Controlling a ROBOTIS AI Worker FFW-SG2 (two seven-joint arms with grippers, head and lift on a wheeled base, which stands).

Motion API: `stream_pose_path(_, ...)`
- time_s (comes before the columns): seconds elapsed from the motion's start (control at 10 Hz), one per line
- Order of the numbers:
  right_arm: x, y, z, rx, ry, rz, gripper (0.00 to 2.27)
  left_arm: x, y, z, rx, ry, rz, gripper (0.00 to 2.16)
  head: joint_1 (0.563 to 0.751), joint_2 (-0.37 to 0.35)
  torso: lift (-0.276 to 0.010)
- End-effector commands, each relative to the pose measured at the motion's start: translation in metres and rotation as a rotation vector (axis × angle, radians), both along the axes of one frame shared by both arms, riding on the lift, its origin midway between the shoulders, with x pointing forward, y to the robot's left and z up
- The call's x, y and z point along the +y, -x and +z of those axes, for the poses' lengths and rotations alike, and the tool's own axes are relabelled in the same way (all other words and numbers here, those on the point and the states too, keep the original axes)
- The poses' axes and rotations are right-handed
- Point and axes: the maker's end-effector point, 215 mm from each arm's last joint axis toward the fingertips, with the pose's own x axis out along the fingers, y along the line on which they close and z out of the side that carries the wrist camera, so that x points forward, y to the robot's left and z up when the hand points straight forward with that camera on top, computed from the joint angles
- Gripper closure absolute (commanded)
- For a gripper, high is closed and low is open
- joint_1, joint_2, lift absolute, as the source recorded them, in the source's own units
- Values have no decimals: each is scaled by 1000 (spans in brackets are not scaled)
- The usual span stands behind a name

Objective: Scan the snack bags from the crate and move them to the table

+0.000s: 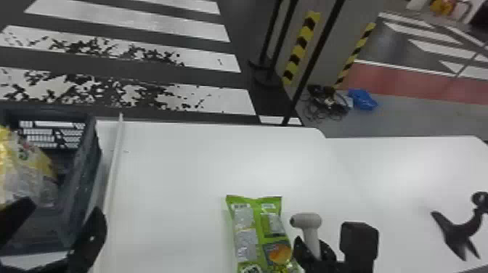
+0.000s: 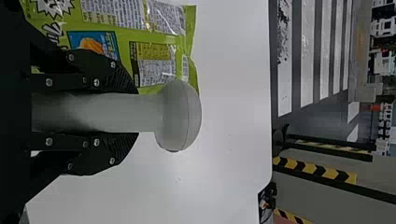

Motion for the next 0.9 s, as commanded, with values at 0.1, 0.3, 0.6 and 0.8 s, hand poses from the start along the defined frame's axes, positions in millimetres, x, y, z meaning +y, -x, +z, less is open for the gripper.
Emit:
stream_pose_path(0.1,38,-4,17,-18,1,54,2240,-1,0,2,-3,1,-3,9,695,-243,-95)
stream_pose_path(0.3,71,-6,21,-21,24,86,2240,-2,0,1,-1,-1,-8,9,695,-197,-95)
stream_pose_path(0.6,107,-25,31,-70,34,132,2243,-7,0,1,3,-2,-22,9,695,-124,-95)
stream_pose_path(0.8,114,-42,24,-89,38,146,2240,-8,1,2,10,-8,-29,9,695,-96,-95)
